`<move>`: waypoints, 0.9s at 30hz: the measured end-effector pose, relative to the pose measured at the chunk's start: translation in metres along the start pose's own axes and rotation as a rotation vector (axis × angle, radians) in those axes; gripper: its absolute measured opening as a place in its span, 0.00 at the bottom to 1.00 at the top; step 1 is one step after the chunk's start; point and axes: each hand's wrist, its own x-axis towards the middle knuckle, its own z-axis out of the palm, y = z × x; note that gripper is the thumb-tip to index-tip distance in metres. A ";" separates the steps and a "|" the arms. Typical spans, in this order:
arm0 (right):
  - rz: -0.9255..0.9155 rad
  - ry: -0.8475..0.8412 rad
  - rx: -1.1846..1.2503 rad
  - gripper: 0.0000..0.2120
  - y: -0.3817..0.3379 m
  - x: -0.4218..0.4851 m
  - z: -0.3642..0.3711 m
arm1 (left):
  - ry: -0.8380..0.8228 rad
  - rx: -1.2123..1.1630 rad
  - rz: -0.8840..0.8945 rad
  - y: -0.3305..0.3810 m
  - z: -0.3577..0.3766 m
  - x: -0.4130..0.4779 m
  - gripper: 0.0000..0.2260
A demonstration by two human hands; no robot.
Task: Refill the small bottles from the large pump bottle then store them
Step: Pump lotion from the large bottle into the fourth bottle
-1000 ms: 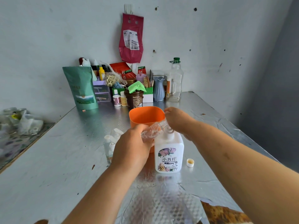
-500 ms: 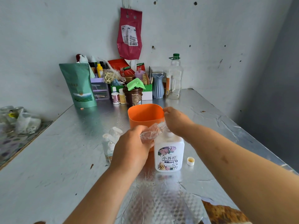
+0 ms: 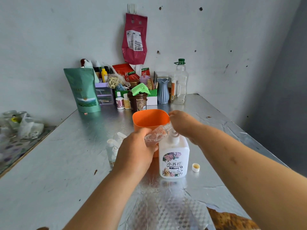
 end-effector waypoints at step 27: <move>0.040 -0.040 -0.068 0.16 -0.005 -0.004 0.000 | 0.002 0.011 -0.011 -0.001 0.003 0.000 0.13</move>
